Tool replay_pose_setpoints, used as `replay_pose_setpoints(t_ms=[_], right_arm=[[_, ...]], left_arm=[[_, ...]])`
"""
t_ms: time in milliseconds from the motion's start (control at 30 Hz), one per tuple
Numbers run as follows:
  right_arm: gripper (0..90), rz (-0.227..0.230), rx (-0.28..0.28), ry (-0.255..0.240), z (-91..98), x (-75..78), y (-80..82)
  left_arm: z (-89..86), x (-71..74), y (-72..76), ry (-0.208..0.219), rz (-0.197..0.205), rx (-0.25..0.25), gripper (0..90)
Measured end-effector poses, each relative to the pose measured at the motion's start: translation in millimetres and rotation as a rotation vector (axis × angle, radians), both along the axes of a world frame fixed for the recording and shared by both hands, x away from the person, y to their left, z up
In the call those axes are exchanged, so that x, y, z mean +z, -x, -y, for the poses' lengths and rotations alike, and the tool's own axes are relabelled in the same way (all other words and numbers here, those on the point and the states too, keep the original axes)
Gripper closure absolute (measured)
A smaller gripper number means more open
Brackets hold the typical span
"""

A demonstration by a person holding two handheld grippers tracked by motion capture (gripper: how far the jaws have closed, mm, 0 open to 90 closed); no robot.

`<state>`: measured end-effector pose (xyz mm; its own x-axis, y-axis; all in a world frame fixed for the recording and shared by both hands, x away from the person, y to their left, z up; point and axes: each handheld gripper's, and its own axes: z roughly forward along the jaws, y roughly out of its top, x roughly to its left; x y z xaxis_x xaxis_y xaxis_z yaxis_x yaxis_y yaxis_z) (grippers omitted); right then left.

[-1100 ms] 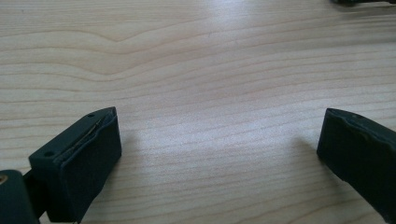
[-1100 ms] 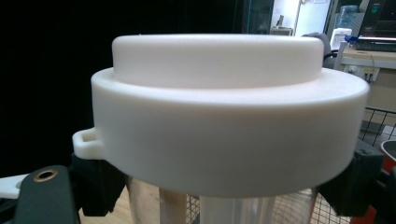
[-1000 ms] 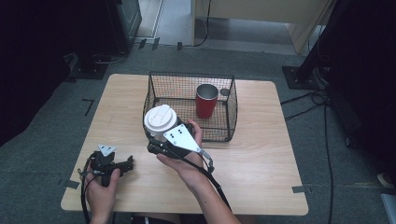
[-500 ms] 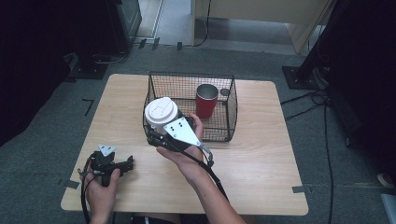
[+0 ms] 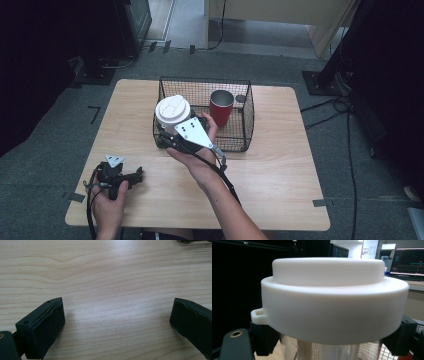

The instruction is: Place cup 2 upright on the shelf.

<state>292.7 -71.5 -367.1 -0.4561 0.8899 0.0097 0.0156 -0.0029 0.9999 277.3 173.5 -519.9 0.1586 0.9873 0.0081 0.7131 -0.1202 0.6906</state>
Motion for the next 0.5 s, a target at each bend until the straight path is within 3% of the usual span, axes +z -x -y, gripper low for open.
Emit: replay_pose_setpoints(t_ms=[500], right_arm=[[16.0,0.001,-0.035,-0.022,-5.1,2.5,-26.7]], left_arm=[[0.0,0.0,0.0,0.000,0.000,0.000,0.4]])
